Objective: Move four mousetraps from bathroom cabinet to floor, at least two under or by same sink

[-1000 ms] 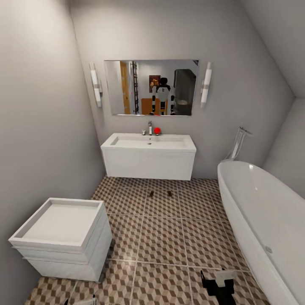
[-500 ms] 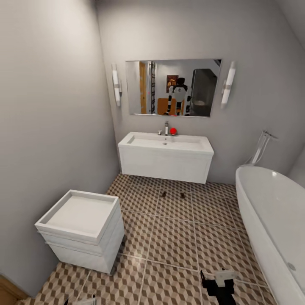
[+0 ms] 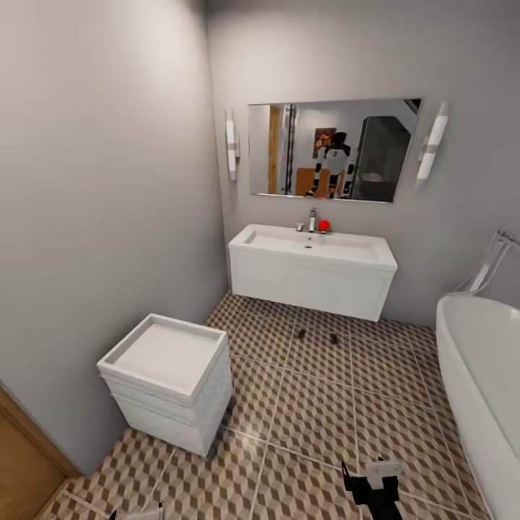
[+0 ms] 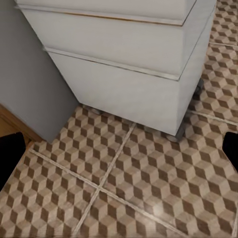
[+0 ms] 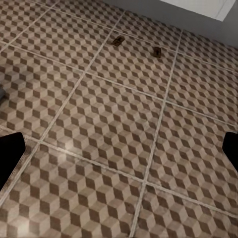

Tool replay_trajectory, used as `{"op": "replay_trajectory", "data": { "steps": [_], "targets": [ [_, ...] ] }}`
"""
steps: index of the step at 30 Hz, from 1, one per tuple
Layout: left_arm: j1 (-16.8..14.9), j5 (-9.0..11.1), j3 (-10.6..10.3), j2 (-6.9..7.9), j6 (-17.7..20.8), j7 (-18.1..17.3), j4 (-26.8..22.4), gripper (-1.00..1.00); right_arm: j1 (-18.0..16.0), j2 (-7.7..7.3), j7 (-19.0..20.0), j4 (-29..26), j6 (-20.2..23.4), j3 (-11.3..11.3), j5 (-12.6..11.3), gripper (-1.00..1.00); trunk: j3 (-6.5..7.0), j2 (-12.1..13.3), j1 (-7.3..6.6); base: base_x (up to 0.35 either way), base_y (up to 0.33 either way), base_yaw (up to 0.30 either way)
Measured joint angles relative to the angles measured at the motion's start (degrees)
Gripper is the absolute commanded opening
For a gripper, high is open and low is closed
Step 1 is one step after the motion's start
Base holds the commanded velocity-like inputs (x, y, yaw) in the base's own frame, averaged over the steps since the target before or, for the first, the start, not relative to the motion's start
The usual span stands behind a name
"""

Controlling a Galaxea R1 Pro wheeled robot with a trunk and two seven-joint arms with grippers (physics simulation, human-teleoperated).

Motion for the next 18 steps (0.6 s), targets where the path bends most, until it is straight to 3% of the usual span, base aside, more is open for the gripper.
{"op": "replay_trajectory", "data": {
  "steps": [18],
  "targets": [
    [0.0,0.0,0.0,0.00,0.1,0.0,0.0,1.00,0.0,0.08,0.0,0.0,0.0,0.0,0.0,1.00,0.00,0.0,0.00,0.000,0.000,0.255]
  ]
}}
